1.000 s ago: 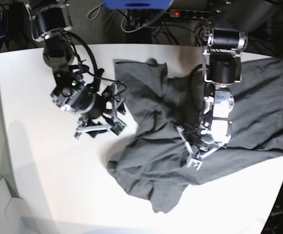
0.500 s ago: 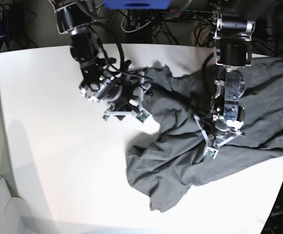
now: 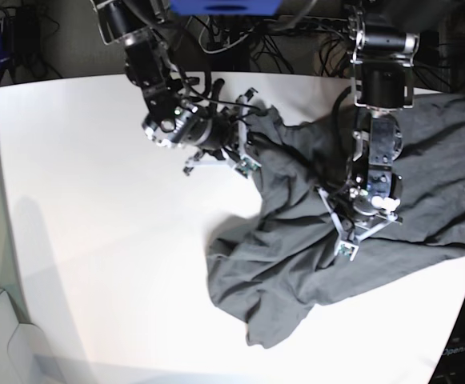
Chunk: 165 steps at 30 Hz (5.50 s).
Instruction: Layout the t-shirt on the table in an organized manner, then fold the t-shirt properly
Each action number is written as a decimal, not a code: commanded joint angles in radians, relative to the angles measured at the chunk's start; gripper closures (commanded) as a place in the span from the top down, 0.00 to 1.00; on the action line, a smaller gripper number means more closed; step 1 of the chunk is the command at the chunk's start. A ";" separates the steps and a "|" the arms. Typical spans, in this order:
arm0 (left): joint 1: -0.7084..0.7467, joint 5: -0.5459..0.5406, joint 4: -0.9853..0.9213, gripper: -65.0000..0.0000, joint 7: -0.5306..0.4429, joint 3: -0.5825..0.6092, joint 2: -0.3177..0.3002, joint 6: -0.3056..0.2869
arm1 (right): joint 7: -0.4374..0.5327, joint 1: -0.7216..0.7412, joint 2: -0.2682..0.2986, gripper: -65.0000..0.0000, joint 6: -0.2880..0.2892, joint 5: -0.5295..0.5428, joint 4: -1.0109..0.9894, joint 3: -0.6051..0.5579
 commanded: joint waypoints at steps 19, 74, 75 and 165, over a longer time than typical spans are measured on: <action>-0.019 -0.004 0.299 0.01 0.259 -0.240 0.008 -0.021 | 0.011 -0.035 0.010 0.00 0.000 0.006 0.126 0.000; 0.085 -0.002 0.000 0.01 0.102 -0.247 -0.119 -0.020 | 0.278 0.514 -0.001 0.47 0.000 0.012 -0.569 0.079; 0.085 -0.002 0.000 0.01 0.102 -0.247 -0.117 -0.020 | 0.278 0.517 -0.008 0.47 0.000 0.012 -0.569 0.079; 0.131 -0.004 0.010 0.01 0.065 -0.244 -0.082 -0.020 | 0.347 0.467 -0.116 0.34 -0.104 0.108 -0.601 0.096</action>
